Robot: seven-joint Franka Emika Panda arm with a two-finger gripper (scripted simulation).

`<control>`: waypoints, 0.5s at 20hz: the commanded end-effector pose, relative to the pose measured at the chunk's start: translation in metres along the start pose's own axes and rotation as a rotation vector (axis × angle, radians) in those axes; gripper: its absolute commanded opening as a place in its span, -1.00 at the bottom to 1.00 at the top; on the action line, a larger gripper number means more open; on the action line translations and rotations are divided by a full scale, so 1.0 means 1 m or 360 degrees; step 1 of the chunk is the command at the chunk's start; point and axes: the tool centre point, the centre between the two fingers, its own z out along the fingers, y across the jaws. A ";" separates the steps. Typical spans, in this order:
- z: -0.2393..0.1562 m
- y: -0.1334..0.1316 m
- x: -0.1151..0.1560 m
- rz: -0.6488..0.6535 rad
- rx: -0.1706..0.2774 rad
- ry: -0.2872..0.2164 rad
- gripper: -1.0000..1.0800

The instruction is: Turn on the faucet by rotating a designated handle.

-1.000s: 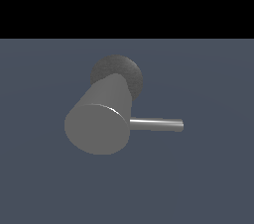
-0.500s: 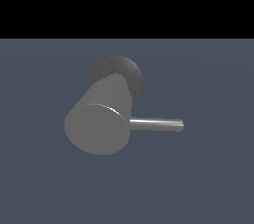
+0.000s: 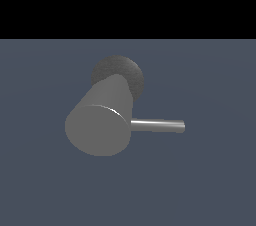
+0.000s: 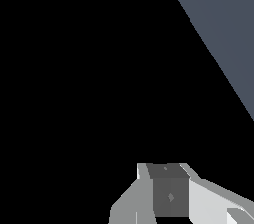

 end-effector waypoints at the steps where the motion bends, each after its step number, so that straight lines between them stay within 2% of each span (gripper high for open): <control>1: -0.013 0.027 0.013 0.0124 0.0021 0.0118 -1.00; 5: -0.034 0.074 0.027 0.0330 0.0031 0.0297 -1.00; 10: -0.057 0.132 0.032 0.0570 0.0009 0.0491 -1.00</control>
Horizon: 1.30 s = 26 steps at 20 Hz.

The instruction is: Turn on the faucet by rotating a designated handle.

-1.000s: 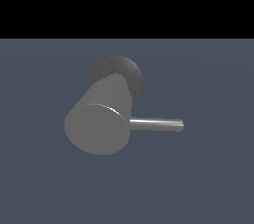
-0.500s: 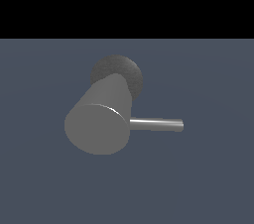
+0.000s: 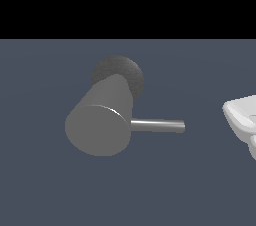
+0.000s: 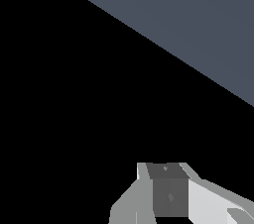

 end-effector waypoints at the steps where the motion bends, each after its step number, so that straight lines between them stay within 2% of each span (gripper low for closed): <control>1: -0.010 0.026 0.012 0.0109 -0.0017 0.0092 -1.00; 6: -0.025 0.065 0.024 0.0268 -0.0056 0.0221 -1.00; 10: -0.033 0.087 0.027 0.0353 -0.0084 0.0281 -1.00; 20: -0.057 0.110 0.053 0.0414 -0.0091 0.0456 -1.00; 26: -0.061 0.113 0.059 0.0413 -0.0091 0.0491 -1.00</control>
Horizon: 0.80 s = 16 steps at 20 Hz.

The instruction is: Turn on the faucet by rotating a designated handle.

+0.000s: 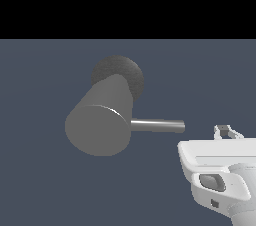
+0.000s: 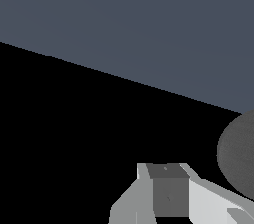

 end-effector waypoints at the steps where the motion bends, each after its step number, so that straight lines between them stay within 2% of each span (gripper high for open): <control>1: 0.000 -0.001 0.001 -0.0005 0.0002 0.0003 -1.00; 9: -0.007 0.015 0.001 0.0087 -0.0029 0.0026 -1.00; 16: -0.003 0.042 -0.016 0.0150 -0.0112 -0.0017 -1.00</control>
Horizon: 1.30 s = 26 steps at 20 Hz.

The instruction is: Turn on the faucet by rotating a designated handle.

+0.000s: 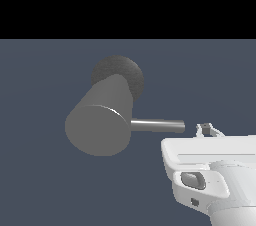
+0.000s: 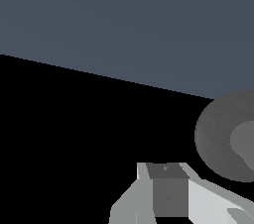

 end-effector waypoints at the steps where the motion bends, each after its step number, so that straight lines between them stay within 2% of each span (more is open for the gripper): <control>1: 0.001 0.009 -0.004 0.0018 -0.0025 -0.0007 -1.00; 7: -0.005 0.026 0.005 0.0088 -0.0053 0.0050 -1.00; 13: -0.015 0.058 0.015 0.0210 -0.0118 0.0141 -1.00; 18: -0.022 0.076 0.013 0.0304 -0.0143 0.0170 -1.00; 24: -0.023 0.079 0.011 0.0324 -0.0146 0.0171 -1.00; 25: -0.016 0.059 0.009 0.0241 -0.0120 0.0141 -1.00; 26: -0.016 0.059 0.006 0.0245 -0.0121 0.0142 -1.00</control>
